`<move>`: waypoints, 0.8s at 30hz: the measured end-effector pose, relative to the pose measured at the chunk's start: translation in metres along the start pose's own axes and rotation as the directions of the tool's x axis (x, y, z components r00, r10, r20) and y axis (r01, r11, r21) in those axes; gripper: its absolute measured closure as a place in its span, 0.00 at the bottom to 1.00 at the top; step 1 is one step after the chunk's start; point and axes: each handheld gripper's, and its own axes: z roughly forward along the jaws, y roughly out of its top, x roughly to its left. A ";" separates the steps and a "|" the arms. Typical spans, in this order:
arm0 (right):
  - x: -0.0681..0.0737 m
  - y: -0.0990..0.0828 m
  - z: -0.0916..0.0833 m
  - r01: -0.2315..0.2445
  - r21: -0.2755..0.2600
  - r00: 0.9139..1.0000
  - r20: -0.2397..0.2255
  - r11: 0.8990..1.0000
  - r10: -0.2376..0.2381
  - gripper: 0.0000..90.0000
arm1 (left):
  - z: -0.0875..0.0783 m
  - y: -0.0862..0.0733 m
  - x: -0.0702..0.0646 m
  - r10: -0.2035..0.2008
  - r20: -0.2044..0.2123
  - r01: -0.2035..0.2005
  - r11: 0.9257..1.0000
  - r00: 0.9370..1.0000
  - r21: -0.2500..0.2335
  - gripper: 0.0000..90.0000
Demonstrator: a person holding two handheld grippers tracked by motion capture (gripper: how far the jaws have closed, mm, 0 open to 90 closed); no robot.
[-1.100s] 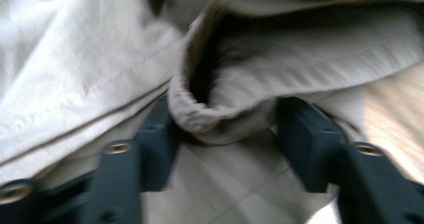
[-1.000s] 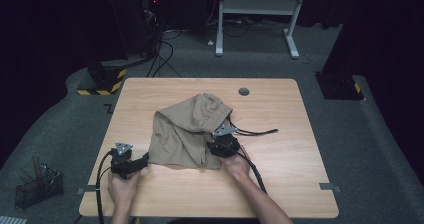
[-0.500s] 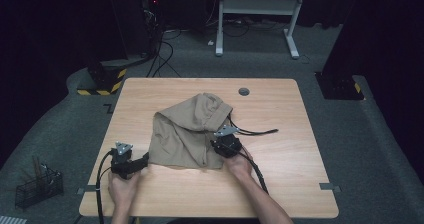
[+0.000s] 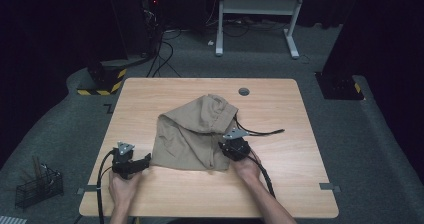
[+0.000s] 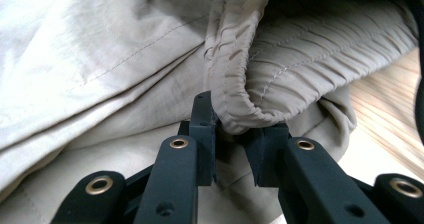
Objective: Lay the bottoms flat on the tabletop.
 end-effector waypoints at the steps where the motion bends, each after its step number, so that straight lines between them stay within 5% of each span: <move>1: -0.003 -0.002 -0.002 -0.006 0.001 1.000 0.002 1.000 0.006 0.83 | 0.000 0.000 0.001 -0.005 0.006 0.005 1.000 1.000 -0.001 0.20; 5: -0.011 -0.010 -0.011 -0.026 0.002 1.000 0.012 1.000 0.026 0.83 | -0.001 0.000 0.002 -0.013 0.016 0.013 1.000 1.000 -0.005 0.20; 12: -0.017 -0.023 -0.025 -0.028 0.001 0.999 0.038 1.000 0.028 0.83 | 0.001 0.000 -0.004 0.038 -0.001 -0.038 0.999 0.999 0.011 0.20; 24: -0.033 -0.043 -0.047 -0.068 0.003 0.997 0.037 0.998 0.068 0.81 | 0.003 0.017 -0.021 0.113 0.077 -0.116 0.993 0.991 0.037 0.23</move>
